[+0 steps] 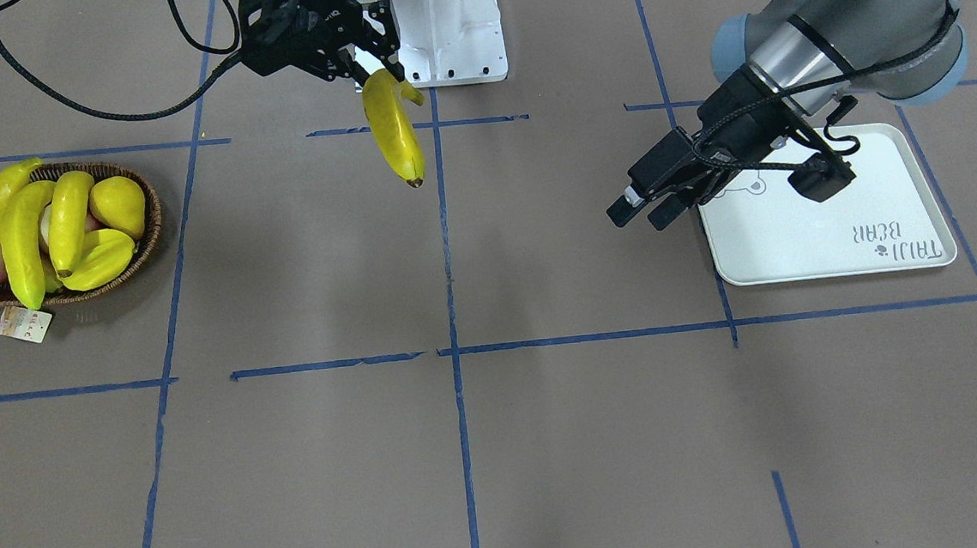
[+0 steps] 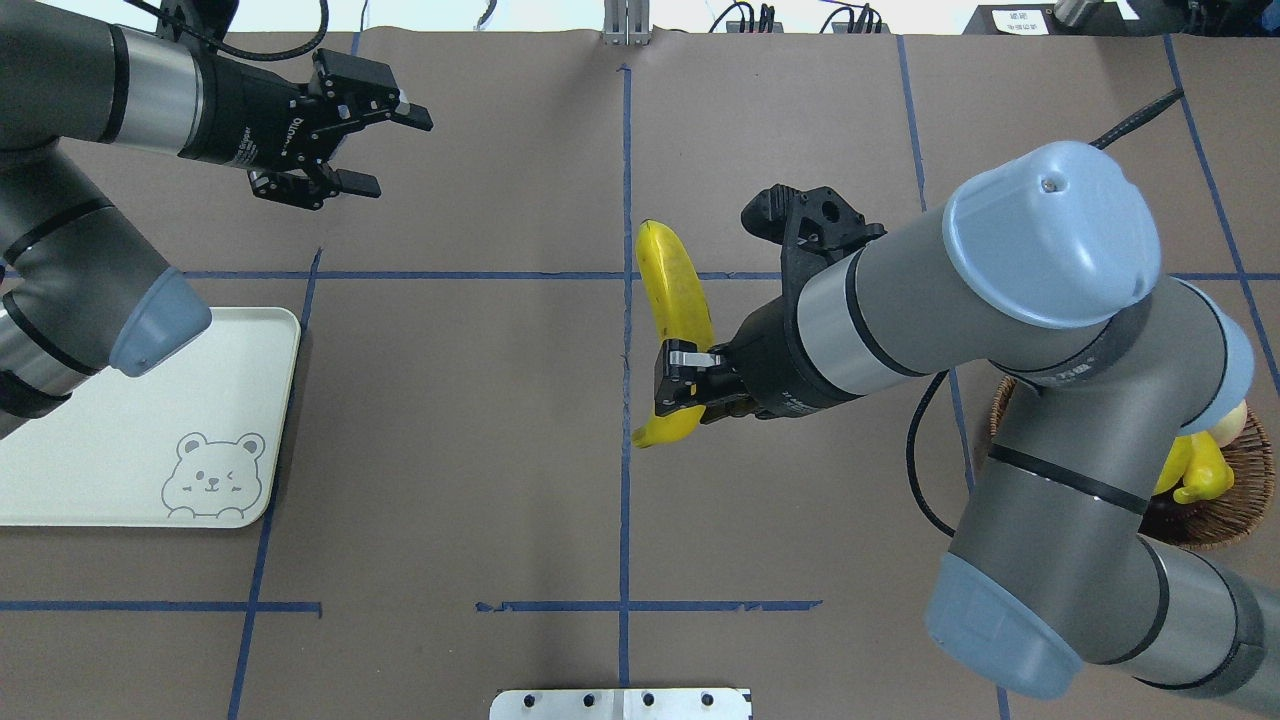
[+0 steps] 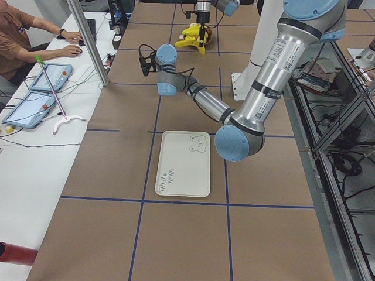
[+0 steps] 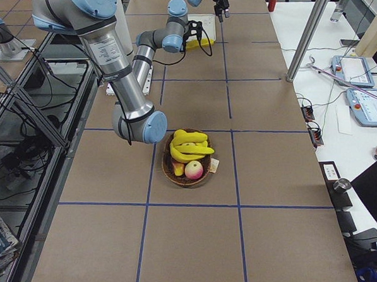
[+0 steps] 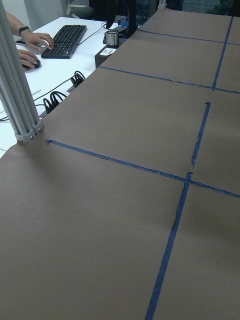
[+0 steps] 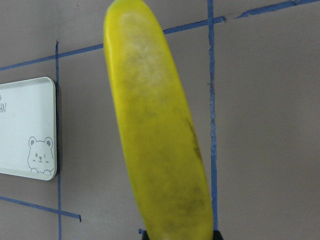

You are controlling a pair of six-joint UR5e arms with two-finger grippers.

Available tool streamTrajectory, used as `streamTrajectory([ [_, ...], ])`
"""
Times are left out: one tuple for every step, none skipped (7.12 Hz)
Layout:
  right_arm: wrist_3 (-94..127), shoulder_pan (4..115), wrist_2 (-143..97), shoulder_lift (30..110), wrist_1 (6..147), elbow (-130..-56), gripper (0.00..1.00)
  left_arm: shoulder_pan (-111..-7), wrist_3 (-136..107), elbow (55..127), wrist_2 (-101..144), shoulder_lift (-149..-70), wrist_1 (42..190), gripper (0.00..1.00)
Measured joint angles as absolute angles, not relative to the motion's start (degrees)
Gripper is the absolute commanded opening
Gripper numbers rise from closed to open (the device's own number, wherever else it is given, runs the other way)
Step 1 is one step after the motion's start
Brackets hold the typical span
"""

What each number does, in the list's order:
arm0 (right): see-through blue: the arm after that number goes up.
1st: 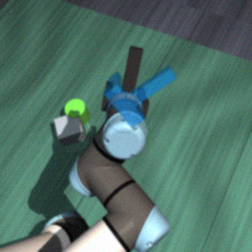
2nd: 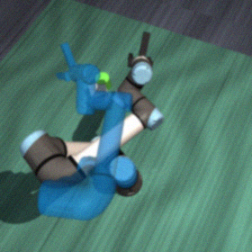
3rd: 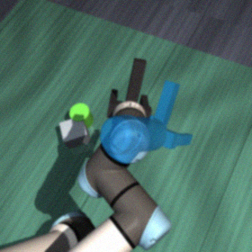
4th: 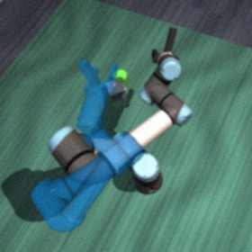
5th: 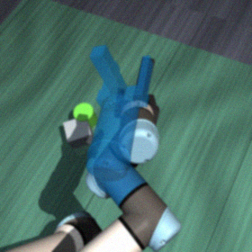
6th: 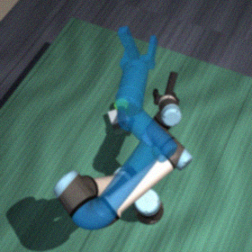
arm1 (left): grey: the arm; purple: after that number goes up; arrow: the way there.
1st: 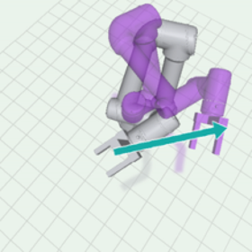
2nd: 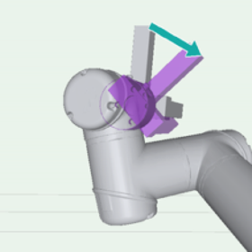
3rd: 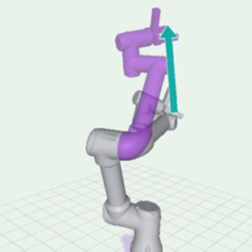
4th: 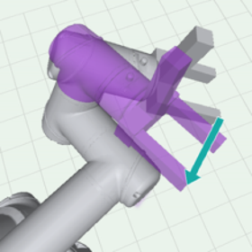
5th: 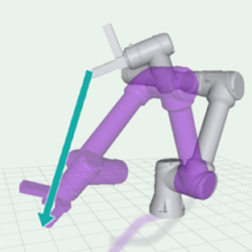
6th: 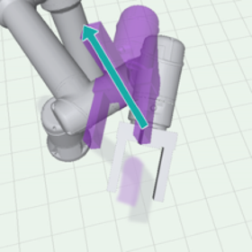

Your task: Transfer all bananas from basket to plate

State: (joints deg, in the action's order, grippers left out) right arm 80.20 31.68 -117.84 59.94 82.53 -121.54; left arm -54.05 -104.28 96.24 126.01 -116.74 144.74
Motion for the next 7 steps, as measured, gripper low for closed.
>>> streamTrajectory([
  [80.21, 31.72, -117.94, 59.82, 82.57, -121.60, 0.00, -50.26, -108.55, 96.86, 123.86, -118.38, 147.23, 0.98],
  [79.88, 32.18, -118.23, 60.14, 82.65, -121.77, 0.00, -45.80, -110.56, 97.70, 121.13, -119.30, 149.78, 0.98],
  [79.72, 32.48, -118.43, 60.35, 82.68, -121.85, 0.00, -44.99, -109.76, 97.95, 120.05, -119.01, 150.89, 0.98],
  [79.66, 32.61, -118.57, 60.42, 82.70, -121.88, 0.00, -45.12, -108.85, 98.01, 119.67, -118.35, 151.26, 0.98],
  [79.64, 32.63, -118.62, 60.45, 82.70, -121.90, 0.00, -45.09, -108.69, 98.03, 119.49, -118.18, 151.38, 0.98],
  [79.63, 32.53, -118.58, 60.45, 82.70, -121.89, 0.00, -44.89, -108.86, 98.02, 119.34, -118.46, 151.37, 0.98],
  [79.63, 32.16, -118.33, 60.29, 82.73, -121.80, 0.00, -44.16, -109.44, 98.10, 119.12, -119.16, 151.25, 0.98],
])
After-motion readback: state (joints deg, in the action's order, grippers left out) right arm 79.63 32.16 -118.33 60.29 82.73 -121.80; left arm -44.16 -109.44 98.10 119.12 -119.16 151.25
